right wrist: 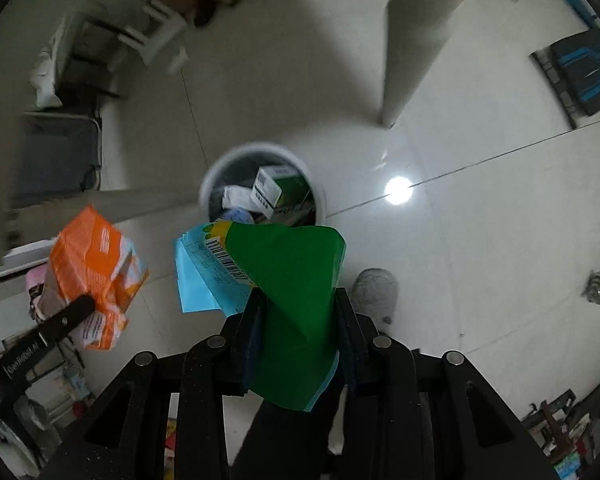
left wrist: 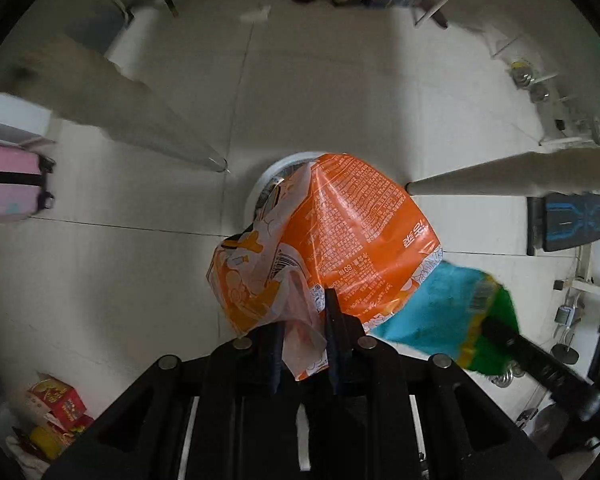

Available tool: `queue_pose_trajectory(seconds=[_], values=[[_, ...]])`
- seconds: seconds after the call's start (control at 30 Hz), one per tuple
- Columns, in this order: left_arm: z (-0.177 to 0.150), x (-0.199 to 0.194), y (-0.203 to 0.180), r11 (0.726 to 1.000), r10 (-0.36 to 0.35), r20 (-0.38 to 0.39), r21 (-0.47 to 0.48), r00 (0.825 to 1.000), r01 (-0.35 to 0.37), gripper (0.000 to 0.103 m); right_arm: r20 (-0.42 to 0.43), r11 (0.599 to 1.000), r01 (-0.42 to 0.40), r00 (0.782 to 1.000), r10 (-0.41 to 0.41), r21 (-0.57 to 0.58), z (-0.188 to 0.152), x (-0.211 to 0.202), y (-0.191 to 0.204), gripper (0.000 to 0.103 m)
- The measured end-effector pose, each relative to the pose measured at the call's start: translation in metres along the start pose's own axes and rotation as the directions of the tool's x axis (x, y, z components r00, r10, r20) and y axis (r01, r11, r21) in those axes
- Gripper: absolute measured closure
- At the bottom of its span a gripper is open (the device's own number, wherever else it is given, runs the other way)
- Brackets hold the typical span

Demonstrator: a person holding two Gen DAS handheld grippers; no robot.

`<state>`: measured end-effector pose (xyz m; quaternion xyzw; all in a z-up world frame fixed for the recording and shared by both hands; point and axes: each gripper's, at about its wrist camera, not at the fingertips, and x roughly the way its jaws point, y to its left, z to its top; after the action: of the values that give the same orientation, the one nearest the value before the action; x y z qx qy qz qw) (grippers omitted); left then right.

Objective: Collect trash

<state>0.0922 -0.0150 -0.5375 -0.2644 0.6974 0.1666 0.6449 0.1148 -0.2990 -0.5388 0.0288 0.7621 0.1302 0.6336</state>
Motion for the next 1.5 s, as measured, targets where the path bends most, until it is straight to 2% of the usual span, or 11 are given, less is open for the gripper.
queue_pose_trajectory(seconds=[0.17,0.3,0.37,0.43,0.47,0.5,0.57,0.6,0.77,1.03,1.5], values=[[0.041,0.092,-0.004,0.999,-0.023,-0.039,0.033,0.999,0.025,0.086,-0.043,1.0,-0.012,0.999,0.012,0.002,0.036,0.102,-0.006,0.068],[0.051,0.147,0.0,0.998,-0.044,-0.078,0.043,0.996,0.048,0.081,-0.082,0.999,-0.034,0.996,0.034,-0.008,0.059,0.17,-0.006,0.066],[0.052,0.163,0.003,0.998,-0.039,-0.092,0.037,0.995,0.043,0.051,-0.11,0.999,-0.045,0.993,0.043,-0.021,0.065,0.196,-0.005,0.062],[0.048,0.168,0.009,0.998,-0.062,-0.089,0.007,0.994,0.063,0.025,-0.123,0.998,-0.058,0.991,0.054,-0.029,0.071,0.21,-0.004,0.05],[0.045,0.167,0.012,0.998,-0.066,-0.088,-0.003,0.994,0.066,0.016,-0.134,0.997,-0.062,0.989,0.056,-0.04,0.07,0.215,-0.004,0.036],[0.044,0.165,0.013,0.998,-0.069,-0.085,-0.009,0.994,0.069,0.013,-0.135,0.997,-0.065,0.989,0.059,-0.045,0.07,0.216,-0.002,0.018],[0.039,0.157,0.017,0.998,-0.057,-0.073,-0.013,0.996,0.056,0.01,-0.123,0.995,-0.072,0.99,0.064,-0.063,0.066,0.209,-0.002,0.004],[0.037,0.151,0.018,0.999,-0.045,-0.064,-0.011,0.997,0.044,0.01,-0.112,0.996,-0.053,0.993,0.044,-0.073,0.065,0.205,0.0,0.003],[0.007,0.1,0.019,0.999,0.037,0.009,0.019,0.999,-0.037,0.01,0.004,0.981,0.082,0.997,-0.082,-0.176,0.043,0.145,0.014,0.001],[-0.051,-0.029,0.021,0.994,0.1,0.111,0.034,0.989,-0.105,0.01,0.159,0.943,0.223,0.969,-0.188,-0.246,-0.005,0.017,0.054,0.001],[-0.131,-0.244,0.007,0.995,0.008,0.2,0.096,0.98,-0.028,0.01,0.241,0.943,0.173,0.965,-0.105,-0.285,-0.106,-0.251,0.101,0.001]])
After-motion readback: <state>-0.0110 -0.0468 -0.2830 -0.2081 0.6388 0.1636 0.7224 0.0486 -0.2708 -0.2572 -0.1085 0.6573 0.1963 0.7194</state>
